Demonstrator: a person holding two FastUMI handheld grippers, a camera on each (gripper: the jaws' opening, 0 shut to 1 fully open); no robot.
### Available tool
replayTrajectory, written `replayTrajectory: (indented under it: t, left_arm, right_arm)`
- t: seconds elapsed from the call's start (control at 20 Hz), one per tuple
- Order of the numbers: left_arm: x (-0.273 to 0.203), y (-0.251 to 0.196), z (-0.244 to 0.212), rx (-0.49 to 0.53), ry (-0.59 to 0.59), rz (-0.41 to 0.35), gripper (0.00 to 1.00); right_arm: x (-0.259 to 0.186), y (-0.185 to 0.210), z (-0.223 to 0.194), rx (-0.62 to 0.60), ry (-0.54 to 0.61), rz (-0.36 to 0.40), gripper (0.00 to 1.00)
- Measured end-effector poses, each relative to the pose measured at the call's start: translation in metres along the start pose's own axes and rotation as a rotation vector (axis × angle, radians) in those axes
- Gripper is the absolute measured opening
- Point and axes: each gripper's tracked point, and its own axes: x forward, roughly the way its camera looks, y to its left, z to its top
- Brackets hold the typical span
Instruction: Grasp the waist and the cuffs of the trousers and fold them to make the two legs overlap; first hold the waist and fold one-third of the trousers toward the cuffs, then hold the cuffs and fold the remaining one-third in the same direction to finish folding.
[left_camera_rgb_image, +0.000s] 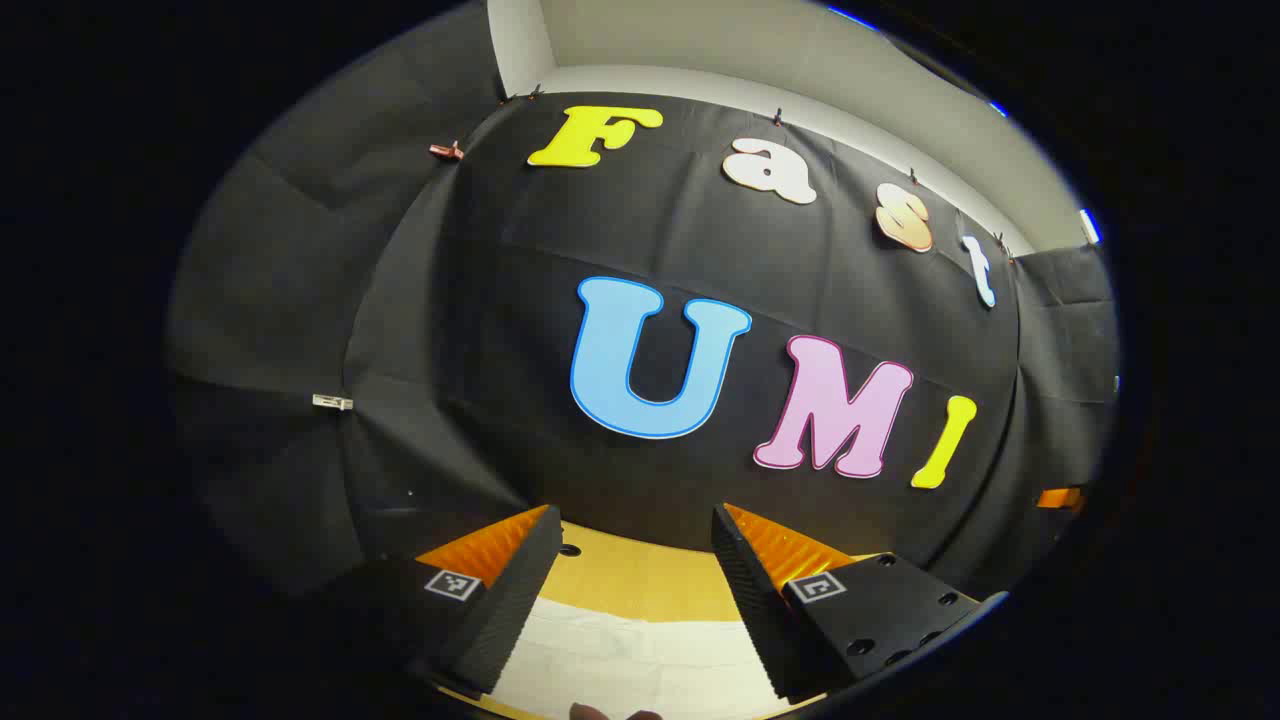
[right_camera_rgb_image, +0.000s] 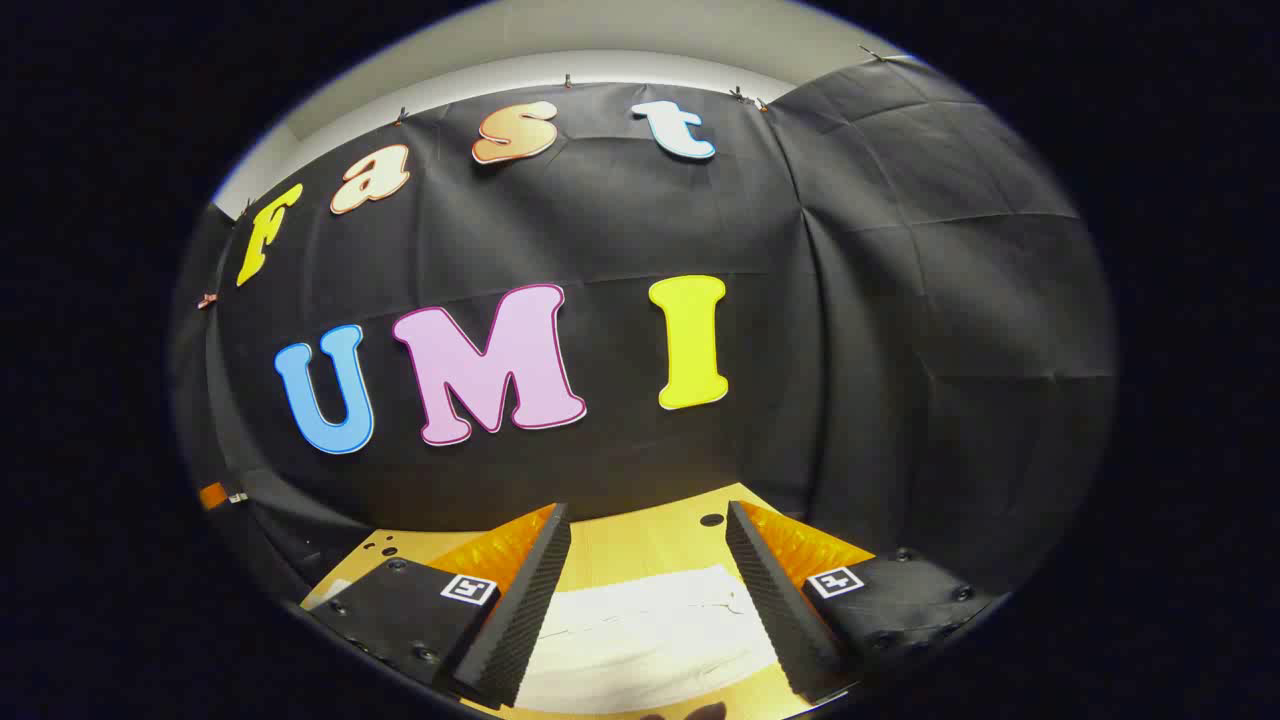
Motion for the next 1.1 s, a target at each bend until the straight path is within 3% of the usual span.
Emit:
replayTrajectory:
  t: [0.3,0.6,0.85,1.1]
  left_arm:
    - [-0.008,0.004,0.001,0.058,0.005,-0.013,0.95]
    - [-0.014,0.012,-0.002,0.160,0.006,-0.022,0.95]
    - [-0.009,0.031,-0.010,0.435,0.024,-0.067,0.95]
    - [-0.010,0.066,-0.069,0.829,0.134,-0.127,0.97]
  right_arm:
    - [-0.008,0.003,-0.002,-0.026,0.006,0.003,0.96]
    - [-0.002,0.010,-0.002,-0.140,0.018,0.013,0.96]
    - [0.010,0.005,-0.010,-0.428,0.023,0.027,0.96]
    - [0.020,-0.009,-0.053,-0.788,0.068,0.066,0.96]
